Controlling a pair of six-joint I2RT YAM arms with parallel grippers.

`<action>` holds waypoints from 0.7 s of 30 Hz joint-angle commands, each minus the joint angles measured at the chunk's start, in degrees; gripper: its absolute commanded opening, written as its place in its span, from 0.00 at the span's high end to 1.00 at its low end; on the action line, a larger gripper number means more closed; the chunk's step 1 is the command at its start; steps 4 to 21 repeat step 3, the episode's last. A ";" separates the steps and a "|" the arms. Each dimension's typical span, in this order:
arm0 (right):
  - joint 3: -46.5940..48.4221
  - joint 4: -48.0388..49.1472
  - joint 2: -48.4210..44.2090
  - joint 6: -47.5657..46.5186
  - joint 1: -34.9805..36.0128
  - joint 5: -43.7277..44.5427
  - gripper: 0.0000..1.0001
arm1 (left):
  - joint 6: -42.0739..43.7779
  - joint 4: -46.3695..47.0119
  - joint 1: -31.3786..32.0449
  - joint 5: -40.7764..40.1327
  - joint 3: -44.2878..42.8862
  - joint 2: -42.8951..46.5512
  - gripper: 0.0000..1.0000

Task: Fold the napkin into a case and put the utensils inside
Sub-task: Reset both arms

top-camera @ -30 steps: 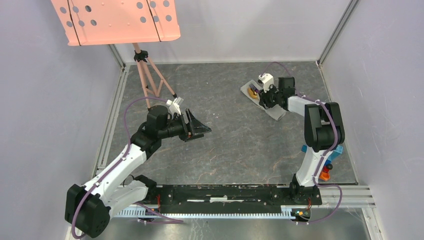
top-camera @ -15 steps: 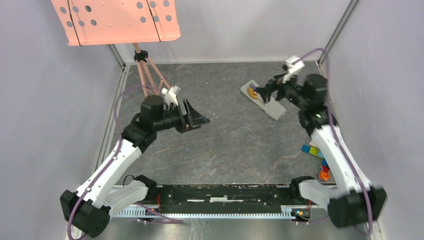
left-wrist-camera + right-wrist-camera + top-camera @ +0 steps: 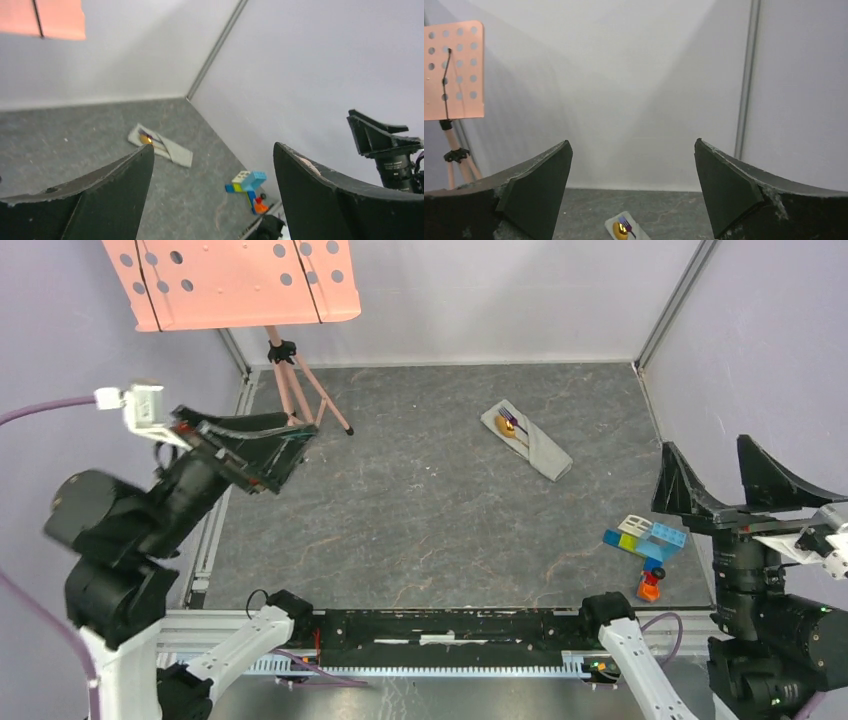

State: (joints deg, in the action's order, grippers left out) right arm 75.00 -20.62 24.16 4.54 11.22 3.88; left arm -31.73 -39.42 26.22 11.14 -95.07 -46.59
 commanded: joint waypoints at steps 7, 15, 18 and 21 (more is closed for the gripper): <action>-0.24 -4.63 1.18 -2.01 0.36 5.91 0.02 | 6.29 -2.66 0.02 -6.67 -2.24 2.96 0.03; -0.24 -4.63 1.18 -2.01 0.36 5.91 0.02 | 6.29 -2.66 0.02 -6.67 -2.24 2.96 0.03; -0.24 -4.63 1.18 -2.01 0.36 5.91 0.02 | 6.29 -2.66 0.02 -6.67 -2.24 2.96 0.03; -0.24 -4.63 1.18 -2.01 0.36 5.91 0.02 | 6.29 -2.66 0.02 -6.67 -2.24 2.96 0.03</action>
